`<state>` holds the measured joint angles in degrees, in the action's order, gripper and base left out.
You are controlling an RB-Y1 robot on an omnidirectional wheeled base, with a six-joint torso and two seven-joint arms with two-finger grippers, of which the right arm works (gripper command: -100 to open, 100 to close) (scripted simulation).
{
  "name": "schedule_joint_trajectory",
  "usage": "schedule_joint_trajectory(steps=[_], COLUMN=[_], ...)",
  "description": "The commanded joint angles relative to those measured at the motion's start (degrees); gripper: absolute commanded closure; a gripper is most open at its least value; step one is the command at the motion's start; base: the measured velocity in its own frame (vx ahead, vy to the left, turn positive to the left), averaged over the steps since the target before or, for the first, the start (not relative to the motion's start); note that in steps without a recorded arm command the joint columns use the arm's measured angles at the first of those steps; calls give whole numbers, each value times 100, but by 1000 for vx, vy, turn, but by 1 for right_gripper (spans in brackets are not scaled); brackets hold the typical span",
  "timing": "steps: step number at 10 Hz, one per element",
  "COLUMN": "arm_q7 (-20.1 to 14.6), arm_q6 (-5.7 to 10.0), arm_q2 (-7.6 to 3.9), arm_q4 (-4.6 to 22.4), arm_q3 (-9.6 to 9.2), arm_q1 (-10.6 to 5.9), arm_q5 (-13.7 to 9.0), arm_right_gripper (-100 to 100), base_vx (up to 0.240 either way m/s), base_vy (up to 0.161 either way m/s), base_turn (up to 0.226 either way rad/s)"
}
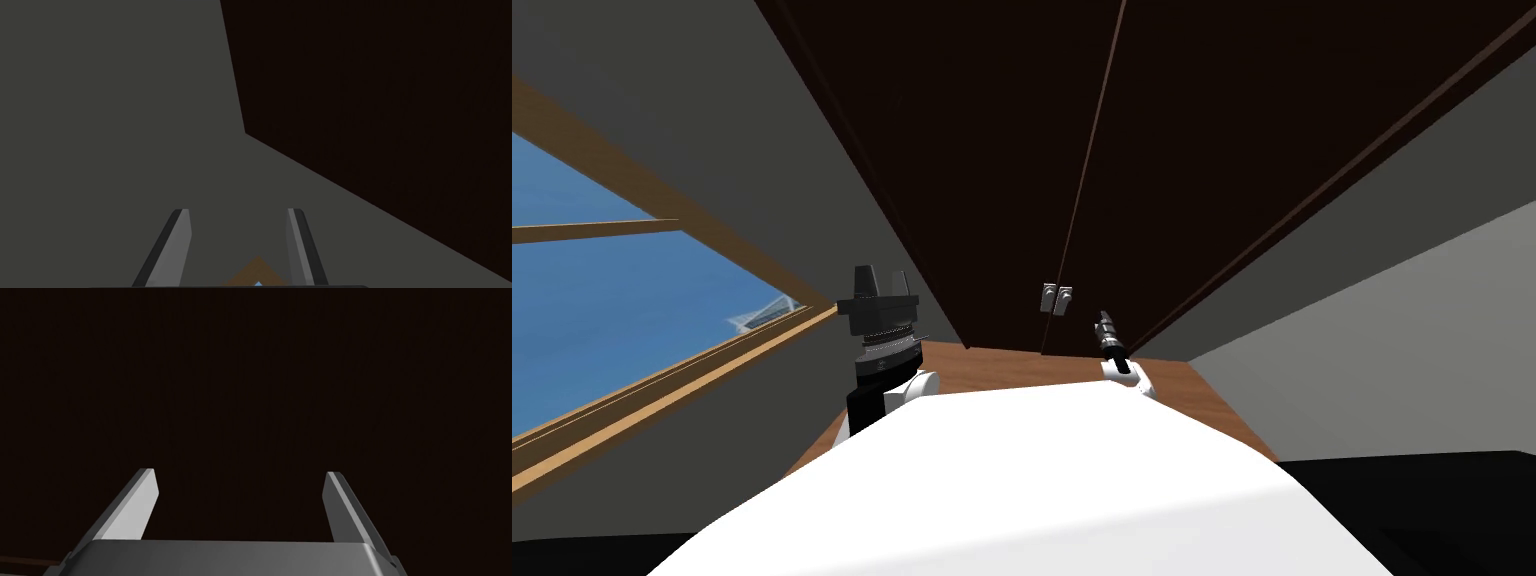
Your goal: Pull the door open
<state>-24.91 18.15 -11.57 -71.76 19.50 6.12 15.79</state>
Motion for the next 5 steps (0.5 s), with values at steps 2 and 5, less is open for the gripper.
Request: schedule_joint_trajectory(steps=[2, 5], arm_q7=[19, 30], arm_q6=[28, 86], arm_q2=[64, 208], arm_q4=[-9, -68], arm_q3=[-86, -323], arm_q1=[-110, -336], arm_q5=[10, 43], arm_right_gripper=[-100, -100], base_vx=[193, 212], base_vy=[-6, 79], base_turn=[89, 171])
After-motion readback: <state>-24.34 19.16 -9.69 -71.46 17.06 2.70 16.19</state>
